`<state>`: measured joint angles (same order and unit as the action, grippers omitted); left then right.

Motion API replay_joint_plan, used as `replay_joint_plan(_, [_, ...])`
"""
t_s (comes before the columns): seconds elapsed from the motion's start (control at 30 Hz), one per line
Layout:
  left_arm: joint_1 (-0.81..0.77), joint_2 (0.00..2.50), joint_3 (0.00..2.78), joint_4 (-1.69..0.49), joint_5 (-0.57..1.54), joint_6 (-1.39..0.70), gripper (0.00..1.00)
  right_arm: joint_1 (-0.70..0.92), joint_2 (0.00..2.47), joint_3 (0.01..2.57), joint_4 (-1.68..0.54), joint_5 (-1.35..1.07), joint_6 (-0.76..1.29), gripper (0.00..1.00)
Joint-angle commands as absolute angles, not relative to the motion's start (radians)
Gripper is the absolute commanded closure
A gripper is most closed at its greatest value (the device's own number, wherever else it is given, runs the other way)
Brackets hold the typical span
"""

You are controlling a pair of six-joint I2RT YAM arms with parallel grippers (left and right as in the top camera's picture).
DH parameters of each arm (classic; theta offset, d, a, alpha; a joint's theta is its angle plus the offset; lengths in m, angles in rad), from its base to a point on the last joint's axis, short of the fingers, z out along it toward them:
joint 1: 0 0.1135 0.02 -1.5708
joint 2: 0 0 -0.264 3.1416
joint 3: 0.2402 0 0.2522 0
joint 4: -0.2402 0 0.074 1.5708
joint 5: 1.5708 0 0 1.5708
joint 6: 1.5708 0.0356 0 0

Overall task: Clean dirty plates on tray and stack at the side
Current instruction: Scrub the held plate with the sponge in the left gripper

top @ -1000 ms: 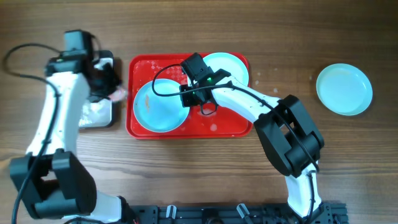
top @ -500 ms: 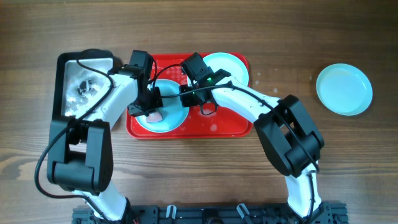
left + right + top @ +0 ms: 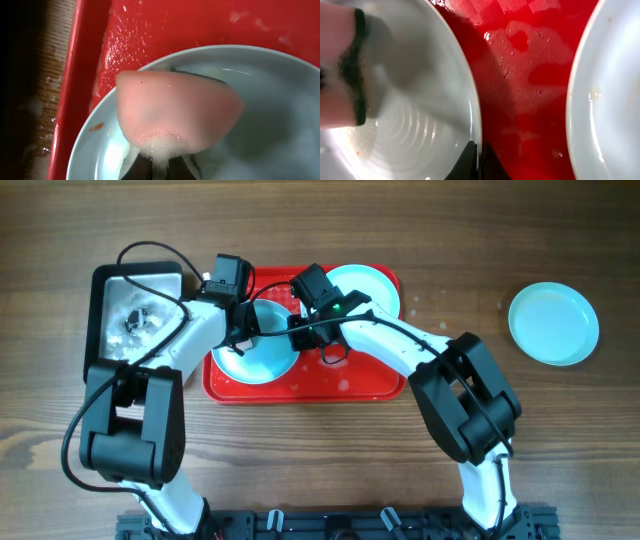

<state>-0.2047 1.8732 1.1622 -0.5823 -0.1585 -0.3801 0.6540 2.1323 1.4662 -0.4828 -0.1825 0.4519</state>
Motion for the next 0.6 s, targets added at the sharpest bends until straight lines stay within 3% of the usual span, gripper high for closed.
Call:
replay_joint_plan(0.0, [-0.193,1.901,1.157,-0.64,-0.176,-0.401,0.96,0.658,2.154,1.482,-0.492,-0.195,0.445,0.96])
replay_joint_plan(0.4, [-0.104,1.901,1.214,-1.017,0.199,-0.316,0.96,0.658,2.154,1.482,-0.494,-0.2,0.445,0.96])
replay_joint_plan(0.57, [-0.054,1.901,1.303,-1.089,0.173,-0.287,0.96,0.658,2.154,1.482,-0.493,-0.202,0.445,0.96])
